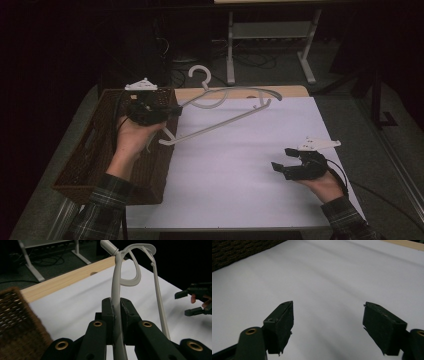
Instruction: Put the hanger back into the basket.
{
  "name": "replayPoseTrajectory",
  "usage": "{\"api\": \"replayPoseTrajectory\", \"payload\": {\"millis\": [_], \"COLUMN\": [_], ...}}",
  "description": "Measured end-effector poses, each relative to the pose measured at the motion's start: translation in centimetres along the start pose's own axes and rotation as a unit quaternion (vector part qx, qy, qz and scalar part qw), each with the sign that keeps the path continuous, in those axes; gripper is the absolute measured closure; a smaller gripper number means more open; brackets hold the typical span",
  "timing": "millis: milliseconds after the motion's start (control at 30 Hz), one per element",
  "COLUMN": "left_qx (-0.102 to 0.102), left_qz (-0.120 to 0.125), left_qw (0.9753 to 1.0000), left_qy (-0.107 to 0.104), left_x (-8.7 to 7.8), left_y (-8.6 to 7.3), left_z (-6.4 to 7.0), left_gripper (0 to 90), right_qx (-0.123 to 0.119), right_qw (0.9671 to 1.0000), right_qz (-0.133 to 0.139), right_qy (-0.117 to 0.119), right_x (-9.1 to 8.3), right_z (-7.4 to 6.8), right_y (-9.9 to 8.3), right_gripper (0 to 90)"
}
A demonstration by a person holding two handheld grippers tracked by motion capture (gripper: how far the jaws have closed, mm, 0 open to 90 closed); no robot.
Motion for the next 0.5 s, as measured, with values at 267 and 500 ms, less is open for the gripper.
{"api": "replayPoseTrajectory", "payload": {"millis": [267,500], "left_qx": [-0.011,-0.018], "left_qz": [0.012,0.02], "left_qw": [0.9996,0.9983], "left_qy": [0.023,0.051], "left_x": [-3.6,-6.9], "left_y": [-1.0,-2.1], "left_z": [-2.2,-4.0], "left_gripper": [83.0,83.0], "right_qx": [-0.019,-0.012], "right_qw": [0.9998,0.9999], "right_qz": [0.002,0.001], "right_qy": [0.006,-0.002], "right_x": [-0.4,-0.7], "right_z": [-0.7,-0.2], "right_y": [-0.3,-0.7], "right_gripper": [14.3,14.3]}}
Point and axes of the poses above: each handheld gripper's, and its own axes: x roughly forward along the jaws, y roughly out of its top, z roughly to its right, the point moved 9 cm from there along x, roughly forward along the jaws, and after that the axes turned 3 degrees about x, right-handed, at the moved point
